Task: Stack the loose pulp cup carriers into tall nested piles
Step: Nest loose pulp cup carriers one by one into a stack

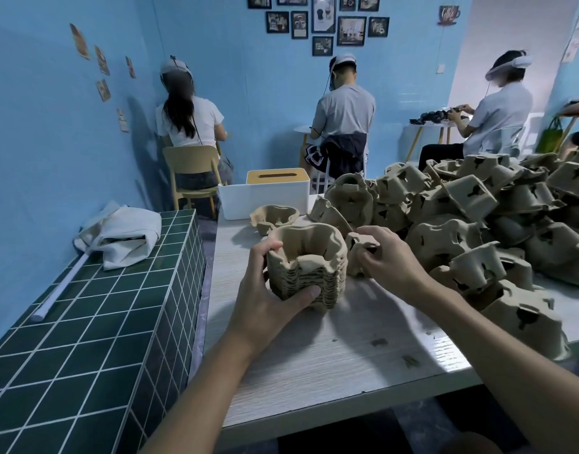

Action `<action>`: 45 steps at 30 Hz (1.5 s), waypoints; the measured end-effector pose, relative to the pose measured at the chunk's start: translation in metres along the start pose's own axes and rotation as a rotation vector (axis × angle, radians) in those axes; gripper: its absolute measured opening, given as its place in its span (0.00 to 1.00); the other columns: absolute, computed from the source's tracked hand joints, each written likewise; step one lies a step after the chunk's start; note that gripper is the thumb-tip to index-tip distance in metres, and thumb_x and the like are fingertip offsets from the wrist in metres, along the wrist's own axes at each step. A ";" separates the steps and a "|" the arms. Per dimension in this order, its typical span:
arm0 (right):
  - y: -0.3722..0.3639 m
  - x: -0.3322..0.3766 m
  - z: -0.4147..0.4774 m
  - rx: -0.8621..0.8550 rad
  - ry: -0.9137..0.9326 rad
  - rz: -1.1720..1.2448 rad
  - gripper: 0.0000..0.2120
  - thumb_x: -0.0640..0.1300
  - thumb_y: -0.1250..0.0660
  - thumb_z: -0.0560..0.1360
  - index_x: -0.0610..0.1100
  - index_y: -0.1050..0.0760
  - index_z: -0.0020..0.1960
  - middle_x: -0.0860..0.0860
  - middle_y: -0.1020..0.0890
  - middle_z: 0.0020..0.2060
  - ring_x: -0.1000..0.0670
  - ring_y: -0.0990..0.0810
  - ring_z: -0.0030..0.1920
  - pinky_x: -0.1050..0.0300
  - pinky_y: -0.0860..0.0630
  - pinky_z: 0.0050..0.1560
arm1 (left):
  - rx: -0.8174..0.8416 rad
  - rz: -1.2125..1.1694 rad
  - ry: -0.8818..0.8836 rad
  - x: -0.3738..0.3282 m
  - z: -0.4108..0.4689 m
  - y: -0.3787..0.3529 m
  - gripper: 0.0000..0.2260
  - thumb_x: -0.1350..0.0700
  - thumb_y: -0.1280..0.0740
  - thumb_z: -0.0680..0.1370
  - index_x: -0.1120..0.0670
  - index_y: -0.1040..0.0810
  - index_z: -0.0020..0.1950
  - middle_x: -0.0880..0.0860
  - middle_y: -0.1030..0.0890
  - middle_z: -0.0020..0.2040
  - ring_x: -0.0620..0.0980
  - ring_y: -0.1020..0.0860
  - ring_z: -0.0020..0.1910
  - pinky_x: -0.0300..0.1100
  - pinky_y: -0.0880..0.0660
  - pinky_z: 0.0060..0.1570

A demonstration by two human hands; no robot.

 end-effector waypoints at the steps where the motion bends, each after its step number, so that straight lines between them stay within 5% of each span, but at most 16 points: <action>1: -0.001 -0.002 0.003 0.010 -0.005 -0.009 0.18 0.39 0.35 0.77 0.43 0.26 0.67 0.46 0.23 0.62 0.47 0.25 0.62 0.55 0.29 0.63 | 0.002 -0.005 0.009 0.001 0.000 0.000 0.31 0.58 0.19 0.67 0.38 0.32 0.60 0.38 0.23 0.56 0.44 0.21 0.55 0.41 0.21 0.49; 8: -0.009 -0.012 0.022 0.213 -0.054 -0.315 0.29 0.41 0.36 0.75 0.50 0.35 0.75 0.50 0.28 0.71 0.42 0.39 0.71 0.47 0.37 0.69 | -0.013 0.025 0.017 0.000 0.002 0.000 0.31 0.47 0.20 0.64 0.39 0.32 0.62 0.38 0.23 0.56 0.48 0.22 0.57 0.55 0.21 0.56; 13: -0.005 -0.009 0.022 0.281 -0.057 -0.495 0.24 0.48 0.34 0.78 0.57 0.33 0.72 0.50 0.28 0.62 0.44 0.40 0.66 0.47 0.40 0.64 | -0.014 0.010 0.012 0.000 0.003 0.001 0.31 0.47 0.20 0.64 0.39 0.32 0.61 0.37 0.23 0.55 0.47 0.21 0.57 0.58 0.21 0.55; 17: 0.004 -0.004 0.019 0.127 -0.046 -0.365 0.27 0.43 0.32 0.77 0.55 0.36 0.73 0.45 0.29 0.59 0.42 0.37 0.64 0.46 0.36 0.64 | -0.042 0.011 -0.015 0.000 0.002 0.003 0.30 0.48 0.21 0.65 0.40 0.32 0.62 0.37 0.22 0.55 0.46 0.21 0.56 0.55 0.20 0.55; 20: 0.012 -0.002 0.013 -0.046 -0.042 -0.037 0.30 0.39 0.33 0.78 0.53 0.40 0.75 0.45 0.33 0.57 0.46 0.32 0.58 0.51 0.33 0.62 | -0.052 -0.001 -0.016 0.001 0.002 0.004 0.30 0.47 0.20 0.65 0.40 0.32 0.61 0.37 0.22 0.56 0.45 0.21 0.56 0.51 0.20 0.54; 24: 0.006 -0.002 0.002 0.059 -0.015 0.014 0.37 0.37 0.33 0.78 0.56 0.48 0.78 0.46 0.35 0.56 0.55 0.30 0.47 0.55 0.31 0.59 | -0.051 -0.009 -0.024 0.002 0.003 0.004 0.30 0.47 0.21 0.65 0.40 0.32 0.62 0.36 0.22 0.57 0.45 0.21 0.57 0.50 0.20 0.53; 28: 0.003 -0.005 -0.003 0.175 0.064 -0.094 0.45 0.30 0.33 0.73 0.59 0.50 0.78 0.45 0.42 0.66 0.46 0.28 0.55 0.56 0.27 0.59 | -0.056 -0.015 -0.024 0.002 0.002 0.004 0.30 0.48 0.21 0.65 0.40 0.32 0.62 0.35 0.22 0.56 0.42 0.21 0.56 0.42 0.21 0.51; 31: 0.003 -0.002 -0.007 0.221 0.067 -0.054 0.39 0.41 0.25 0.72 0.58 0.41 0.76 0.47 0.41 0.68 0.46 0.31 0.64 0.60 0.34 0.63 | -0.058 -0.011 -0.023 0.003 0.002 0.004 0.31 0.47 0.21 0.65 0.41 0.32 0.62 0.35 0.22 0.56 0.41 0.21 0.55 0.39 0.22 0.50; 34: 0.005 -0.002 -0.009 0.181 -0.008 0.067 0.33 0.56 0.24 0.70 0.56 0.34 0.71 0.50 0.35 0.65 0.51 0.31 0.61 0.59 0.34 0.60 | -0.073 0.006 -0.029 0.003 0.002 0.006 0.31 0.46 0.21 0.65 0.41 0.32 0.62 0.35 0.22 0.56 0.42 0.21 0.55 0.39 0.22 0.51; 37: 0.009 0.000 -0.011 0.045 0.005 0.058 0.23 0.55 0.25 0.70 0.54 0.30 0.61 0.48 0.28 0.57 0.52 0.28 0.55 0.62 0.33 0.53 | -0.079 0.023 -0.037 0.004 0.003 0.006 0.31 0.46 0.21 0.65 0.39 0.32 0.62 0.35 0.23 0.56 0.41 0.22 0.56 0.41 0.22 0.53; 40: 0.019 0.010 -0.013 -0.127 0.067 0.207 0.17 0.57 0.25 0.68 0.64 0.30 0.50 0.51 0.26 0.51 0.49 0.25 0.54 0.55 0.25 0.53 | -0.070 0.012 -0.032 0.004 0.003 0.006 0.31 0.49 0.20 0.65 0.39 0.32 0.62 0.35 0.23 0.56 0.42 0.21 0.57 0.45 0.21 0.54; 42: 0.027 0.018 -0.014 -0.227 0.079 0.326 0.18 0.62 0.27 0.66 0.67 0.32 0.51 0.49 0.25 0.52 0.48 0.22 0.53 0.47 0.22 0.56 | -0.062 -0.014 -0.021 0.004 0.003 0.006 0.31 0.48 0.20 0.65 0.38 0.32 0.62 0.36 0.22 0.57 0.45 0.21 0.58 0.51 0.20 0.55; 45: 0.030 0.035 -0.011 -0.249 0.126 0.503 0.22 0.57 0.26 0.70 0.59 0.32 0.58 0.48 0.24 0.47 0.53 0.21 0.47 0.53 0.21 0.51 | -0.032 -0.025 0.000 0.003 0.003 0.004 0.32 0.48 0.20 0.65 0.39 0.33 0.63 0.34 0.23 0.58 0.44 0.21 0.58 0.53 0.19 0.54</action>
Point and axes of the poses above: each hand's wrist, its own z-axis towards the middle knuckle, its own y-axis out of the back of the hand, x = y × z, the point moved 4 cm from there along z, towards the middle knuckle
